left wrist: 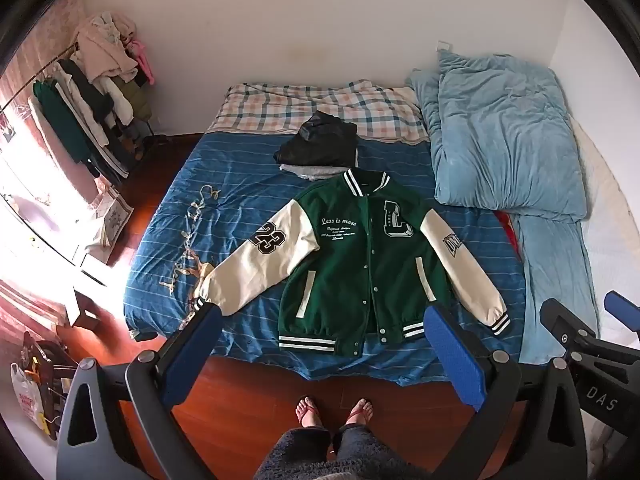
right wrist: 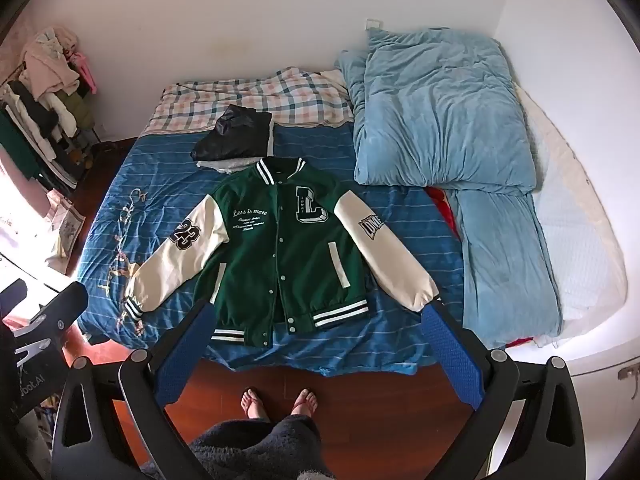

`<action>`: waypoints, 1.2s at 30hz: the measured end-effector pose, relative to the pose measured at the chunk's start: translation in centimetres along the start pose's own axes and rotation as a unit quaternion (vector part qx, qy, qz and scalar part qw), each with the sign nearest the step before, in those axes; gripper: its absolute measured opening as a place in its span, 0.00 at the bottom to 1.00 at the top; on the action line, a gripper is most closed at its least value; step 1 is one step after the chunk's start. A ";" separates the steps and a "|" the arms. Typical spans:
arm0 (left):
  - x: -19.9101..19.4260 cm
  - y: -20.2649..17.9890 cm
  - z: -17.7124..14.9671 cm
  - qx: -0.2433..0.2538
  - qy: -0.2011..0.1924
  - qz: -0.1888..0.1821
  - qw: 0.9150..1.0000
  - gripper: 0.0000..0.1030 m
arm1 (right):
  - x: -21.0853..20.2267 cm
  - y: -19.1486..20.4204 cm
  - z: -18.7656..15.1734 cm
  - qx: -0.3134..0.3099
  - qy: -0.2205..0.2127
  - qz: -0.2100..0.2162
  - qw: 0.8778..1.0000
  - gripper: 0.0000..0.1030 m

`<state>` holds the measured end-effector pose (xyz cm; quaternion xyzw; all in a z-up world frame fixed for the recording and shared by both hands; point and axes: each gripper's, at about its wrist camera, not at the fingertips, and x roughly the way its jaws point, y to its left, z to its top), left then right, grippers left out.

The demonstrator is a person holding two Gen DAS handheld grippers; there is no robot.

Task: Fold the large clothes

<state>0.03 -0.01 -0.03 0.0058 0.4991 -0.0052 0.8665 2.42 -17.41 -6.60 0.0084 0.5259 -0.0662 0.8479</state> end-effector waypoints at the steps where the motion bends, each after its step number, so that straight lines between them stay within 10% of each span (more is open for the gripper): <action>1: 0.0 0.0 0.0 0.001 0.001 0.000 1.000 1.00 | 0.0 0.0 0.0 0.000 0.003 0.000 1.000 1.00; 36: 0.6 -0.9 -0.3 -0.005 0.002 -0.010 1.000 1.00 | 0.2 0.2 -0.1 -0.001 0.004 0.003 1.000 1.00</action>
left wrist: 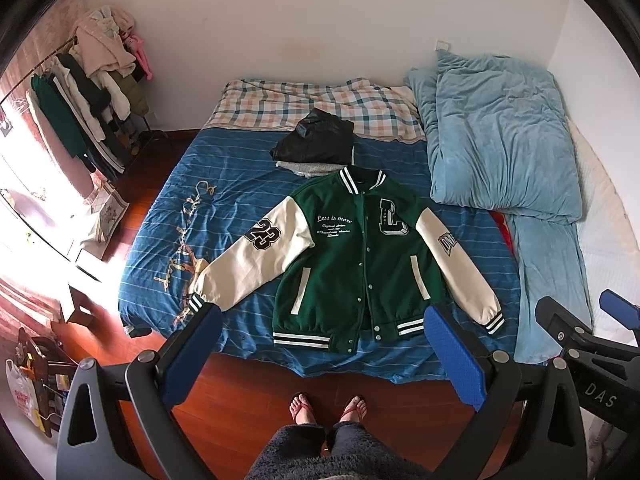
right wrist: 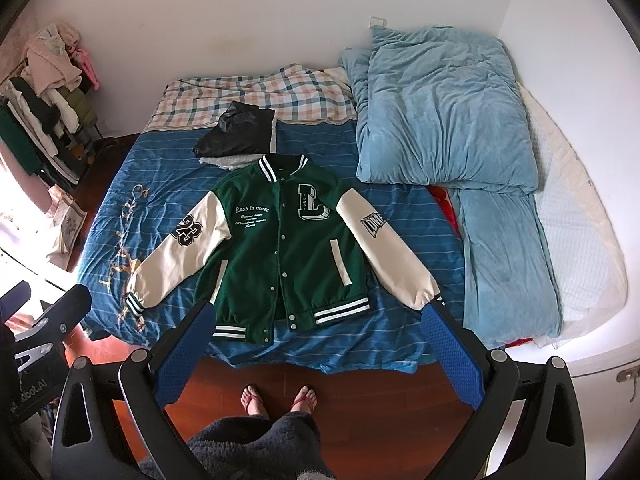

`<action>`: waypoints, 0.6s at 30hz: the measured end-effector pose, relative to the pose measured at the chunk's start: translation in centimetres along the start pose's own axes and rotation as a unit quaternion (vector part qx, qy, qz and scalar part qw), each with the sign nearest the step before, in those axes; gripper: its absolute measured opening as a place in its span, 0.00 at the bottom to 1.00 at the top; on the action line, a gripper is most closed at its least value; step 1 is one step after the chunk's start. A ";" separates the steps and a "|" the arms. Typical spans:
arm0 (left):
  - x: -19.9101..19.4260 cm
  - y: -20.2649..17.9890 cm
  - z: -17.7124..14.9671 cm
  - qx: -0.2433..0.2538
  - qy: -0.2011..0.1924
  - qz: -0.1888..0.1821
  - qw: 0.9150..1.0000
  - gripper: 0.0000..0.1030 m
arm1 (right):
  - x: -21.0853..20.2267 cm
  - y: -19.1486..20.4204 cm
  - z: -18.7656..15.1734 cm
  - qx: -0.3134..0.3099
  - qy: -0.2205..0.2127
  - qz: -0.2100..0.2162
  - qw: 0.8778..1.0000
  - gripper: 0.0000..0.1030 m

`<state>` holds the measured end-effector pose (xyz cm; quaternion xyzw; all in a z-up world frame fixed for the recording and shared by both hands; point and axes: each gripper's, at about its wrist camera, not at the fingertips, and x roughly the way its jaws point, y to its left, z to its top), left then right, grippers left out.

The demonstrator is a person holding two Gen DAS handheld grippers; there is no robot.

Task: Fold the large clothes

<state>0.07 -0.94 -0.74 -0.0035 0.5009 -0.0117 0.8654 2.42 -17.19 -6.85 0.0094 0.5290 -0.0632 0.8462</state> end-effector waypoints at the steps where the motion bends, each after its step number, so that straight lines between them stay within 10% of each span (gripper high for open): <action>1: 0.0 0.1 0.0 0.000 0.000 0.000 1.000 1.00 | -0.1 0.0 0.1 0.000 0.000 0.000 1.000 1.00; 18: 0.0 -0.1 0.0 -0.001 0.000 -0.003 1.000 1.00 | -0.2 -0.1 0.1 0.000 0.002 0.001 1.000 1.00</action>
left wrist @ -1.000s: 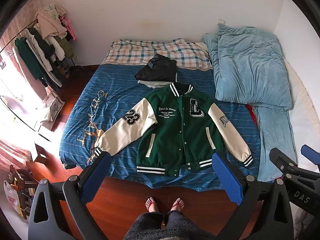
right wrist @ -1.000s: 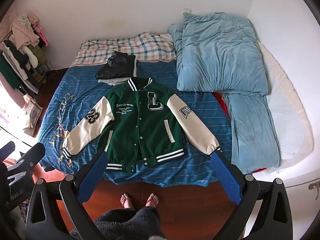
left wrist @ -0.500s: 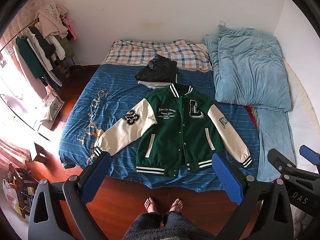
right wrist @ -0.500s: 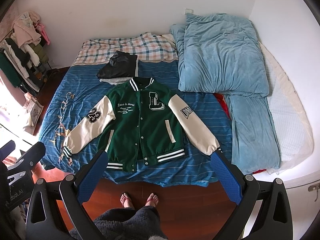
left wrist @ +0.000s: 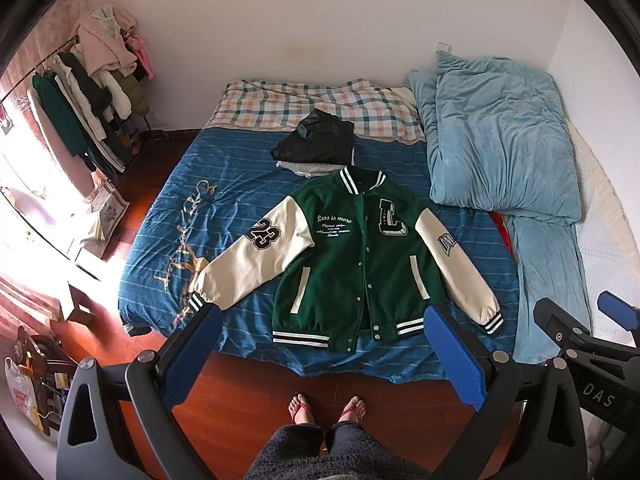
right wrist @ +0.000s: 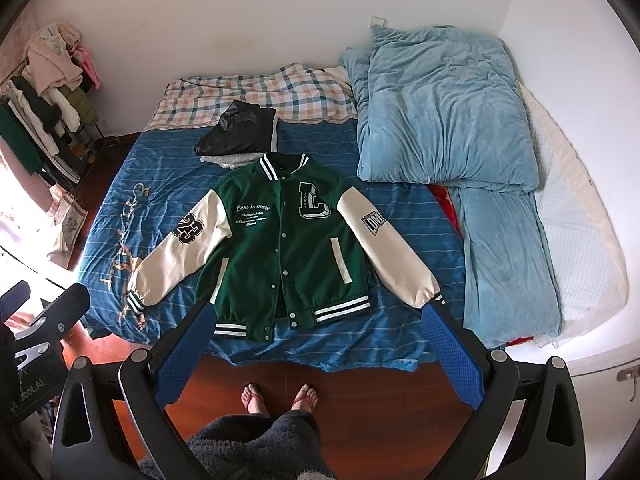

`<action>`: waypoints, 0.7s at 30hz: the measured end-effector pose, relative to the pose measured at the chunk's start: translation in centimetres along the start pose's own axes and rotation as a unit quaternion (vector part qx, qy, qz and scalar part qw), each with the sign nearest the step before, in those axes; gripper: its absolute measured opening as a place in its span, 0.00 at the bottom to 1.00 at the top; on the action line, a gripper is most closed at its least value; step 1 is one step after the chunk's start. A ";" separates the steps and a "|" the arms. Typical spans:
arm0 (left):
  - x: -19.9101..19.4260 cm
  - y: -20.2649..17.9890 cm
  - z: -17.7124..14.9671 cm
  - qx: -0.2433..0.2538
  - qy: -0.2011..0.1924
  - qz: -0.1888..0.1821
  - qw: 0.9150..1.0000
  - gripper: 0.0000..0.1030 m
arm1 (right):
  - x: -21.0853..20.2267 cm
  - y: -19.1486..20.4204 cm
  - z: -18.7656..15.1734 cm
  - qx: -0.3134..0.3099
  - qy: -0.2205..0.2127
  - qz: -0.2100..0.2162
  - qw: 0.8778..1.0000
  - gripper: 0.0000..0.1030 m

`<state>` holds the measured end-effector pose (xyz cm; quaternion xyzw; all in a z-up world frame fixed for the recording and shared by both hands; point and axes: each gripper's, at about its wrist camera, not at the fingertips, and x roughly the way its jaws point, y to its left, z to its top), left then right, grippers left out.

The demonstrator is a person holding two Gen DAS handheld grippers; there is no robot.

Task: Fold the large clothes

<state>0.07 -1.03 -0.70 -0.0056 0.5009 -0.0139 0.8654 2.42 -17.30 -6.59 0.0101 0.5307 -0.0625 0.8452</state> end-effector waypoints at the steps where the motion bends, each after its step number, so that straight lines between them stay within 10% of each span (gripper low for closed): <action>1: 0.0 -0.1 0.0 0.000 0.000 0.000 1.000 1.00 | -0.2 0.4 -0.3 0.001 0.001 0.001 1.000 1.00; 21: -0.5 -0.2 0.0 -0.001 -0.005 0.000 1.000 1.00 | -0.4 0.4 -0.4 0.000 0.001 0.001 1.000 1.00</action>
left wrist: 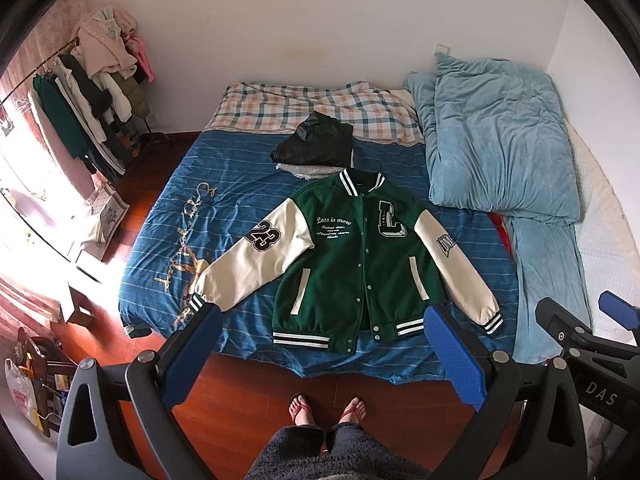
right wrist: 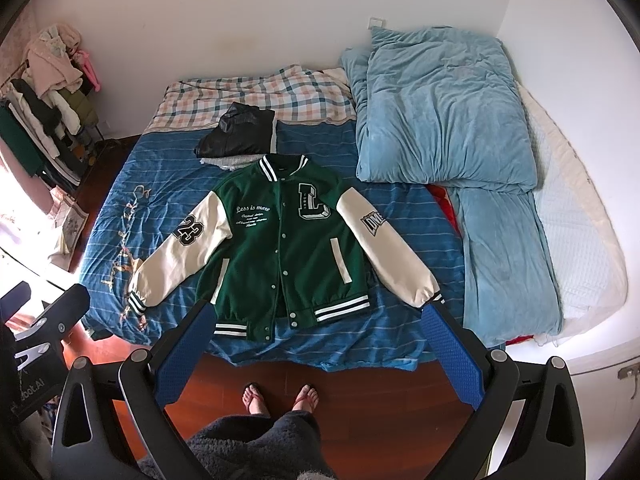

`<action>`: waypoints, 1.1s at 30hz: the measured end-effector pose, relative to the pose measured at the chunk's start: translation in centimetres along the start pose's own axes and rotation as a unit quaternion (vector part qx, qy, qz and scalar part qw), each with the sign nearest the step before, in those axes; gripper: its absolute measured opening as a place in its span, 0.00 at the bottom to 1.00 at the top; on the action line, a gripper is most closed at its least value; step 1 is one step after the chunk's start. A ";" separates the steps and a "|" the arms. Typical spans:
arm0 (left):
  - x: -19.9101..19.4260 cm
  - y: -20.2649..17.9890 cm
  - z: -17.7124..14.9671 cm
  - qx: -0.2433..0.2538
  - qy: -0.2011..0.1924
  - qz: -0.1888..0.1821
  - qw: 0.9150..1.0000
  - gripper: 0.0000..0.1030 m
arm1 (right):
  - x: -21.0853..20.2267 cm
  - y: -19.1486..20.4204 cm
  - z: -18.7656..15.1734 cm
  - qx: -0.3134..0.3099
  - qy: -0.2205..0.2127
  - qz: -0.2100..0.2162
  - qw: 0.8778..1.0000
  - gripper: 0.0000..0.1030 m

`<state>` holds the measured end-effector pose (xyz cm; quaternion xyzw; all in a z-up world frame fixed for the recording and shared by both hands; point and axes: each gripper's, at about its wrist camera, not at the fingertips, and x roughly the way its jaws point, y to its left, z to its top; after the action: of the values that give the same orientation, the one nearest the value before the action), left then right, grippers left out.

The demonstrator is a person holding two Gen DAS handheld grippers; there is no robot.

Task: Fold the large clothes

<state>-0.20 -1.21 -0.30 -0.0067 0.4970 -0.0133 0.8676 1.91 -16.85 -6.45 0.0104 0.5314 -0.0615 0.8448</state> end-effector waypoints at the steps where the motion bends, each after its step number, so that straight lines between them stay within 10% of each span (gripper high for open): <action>1: 0.0 0.0 0.0 0.000 0.001 -0.001 1.000 1.00 | 0.0 0.1 -0.1 -0.001 -0.001 -0.001 1.000 1.00; 25: -0.3 0.5 1.0 -0.001 0.000 -0.006 1.000 1.00 | 0.3 0.2 0.2 0.006 0.000 -0.003 1.000 1.00; 33: 3.8 2.0 2.7 0.003 -0.043 0.063 0.997 1.00 | 3.3 -2.4 2.5 0.072 0.000 -0.016 0.997 1.00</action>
<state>4.06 0.65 -2.28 0.0269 0.4589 0.0397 0.8872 5.25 -19.70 -8.25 0.0624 0.5254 -0.1134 0.8409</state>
